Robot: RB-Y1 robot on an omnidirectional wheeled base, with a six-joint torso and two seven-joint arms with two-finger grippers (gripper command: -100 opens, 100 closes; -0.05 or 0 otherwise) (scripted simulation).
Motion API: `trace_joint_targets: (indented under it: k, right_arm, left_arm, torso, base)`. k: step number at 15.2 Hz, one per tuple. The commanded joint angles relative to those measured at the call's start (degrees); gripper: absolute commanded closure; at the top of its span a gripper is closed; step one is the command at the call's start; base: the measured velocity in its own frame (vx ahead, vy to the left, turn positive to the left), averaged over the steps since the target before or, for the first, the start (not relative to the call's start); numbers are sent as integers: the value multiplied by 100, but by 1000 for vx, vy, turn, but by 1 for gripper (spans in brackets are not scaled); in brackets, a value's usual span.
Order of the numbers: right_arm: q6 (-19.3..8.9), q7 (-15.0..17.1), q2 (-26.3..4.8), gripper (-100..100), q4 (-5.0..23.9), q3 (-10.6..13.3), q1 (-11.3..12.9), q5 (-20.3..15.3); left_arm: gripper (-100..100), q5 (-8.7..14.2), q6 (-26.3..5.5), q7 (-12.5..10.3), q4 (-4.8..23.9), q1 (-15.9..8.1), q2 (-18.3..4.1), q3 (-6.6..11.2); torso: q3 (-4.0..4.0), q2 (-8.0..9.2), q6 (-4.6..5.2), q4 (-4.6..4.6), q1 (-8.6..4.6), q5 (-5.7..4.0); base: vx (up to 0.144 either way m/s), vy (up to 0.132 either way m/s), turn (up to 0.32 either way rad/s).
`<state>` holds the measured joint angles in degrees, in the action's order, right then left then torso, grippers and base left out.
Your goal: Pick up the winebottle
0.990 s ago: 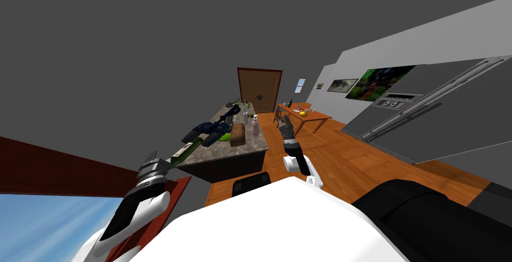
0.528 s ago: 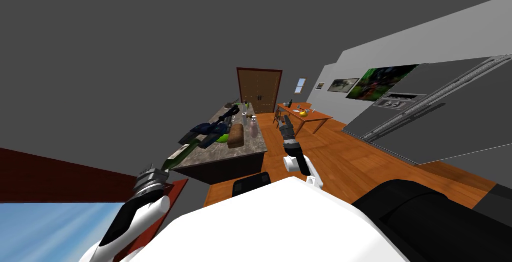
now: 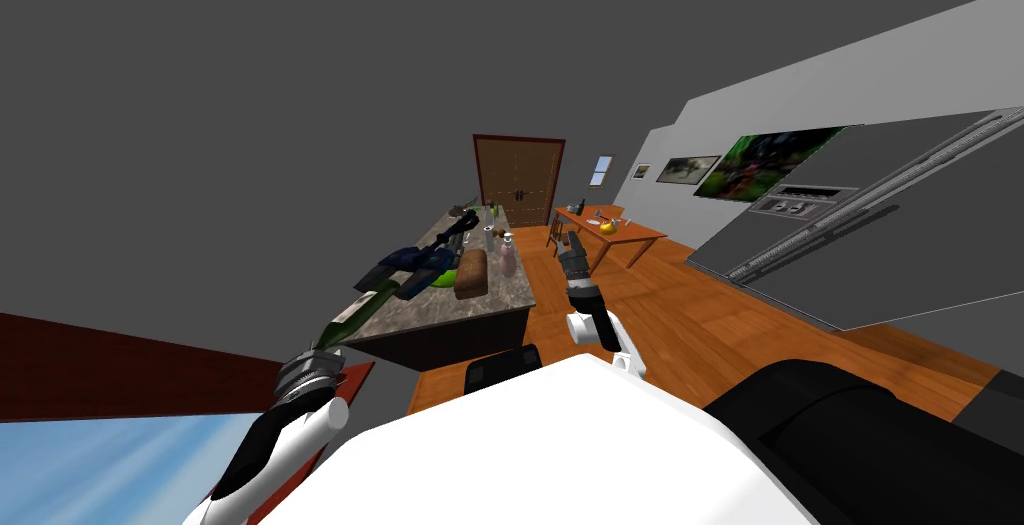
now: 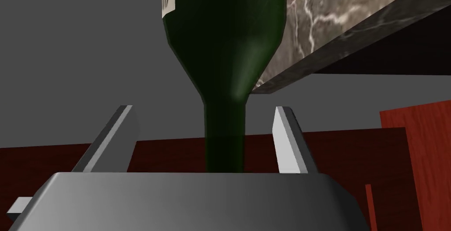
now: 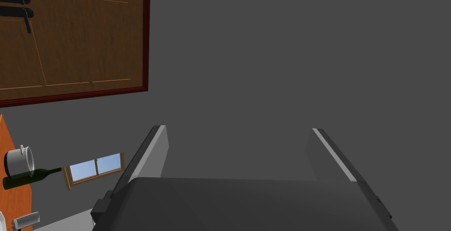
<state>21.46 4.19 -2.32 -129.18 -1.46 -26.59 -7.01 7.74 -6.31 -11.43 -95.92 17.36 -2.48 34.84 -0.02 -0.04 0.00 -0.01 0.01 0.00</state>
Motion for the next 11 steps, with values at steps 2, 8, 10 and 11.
trace_joint_targets:
  k: [2, 8, 10, 11]
  right_arm:
    - [0, 0, 0, 0, 0, 0, 0, 0]
    - [0, 0, 0, 0, 0, 0, 0, 0]
    - [0, 0, 0, 0, 0, 0, 0, 0]
    - [0, 0, 0, 0, 0, 0, 0, 0]
  left_arm:
    - [100, 0, 0, 0, 0, 0, 0, 0]
    - [-100, -14, 1, 15, 86, -20, -332, -18]
    - [-100, -31, 1, 30, 165, -42, -446, -20]
    - [-100, -56, -1, 52, 267, -74, -537, -10]
  torso:
    - [1, 1, 0, 0, 0, 0]
    - [4, 8, 0, 2, -3, -1]
    - [6, 10, 0, 2, -7, -2]
    - [6, 11, 0, 2, -8, -2]
  base:
    - [0, 0, 0]
    - [-7, -6, -3]
    - [-19, -24, -8]
    - [-25, -26, -15]
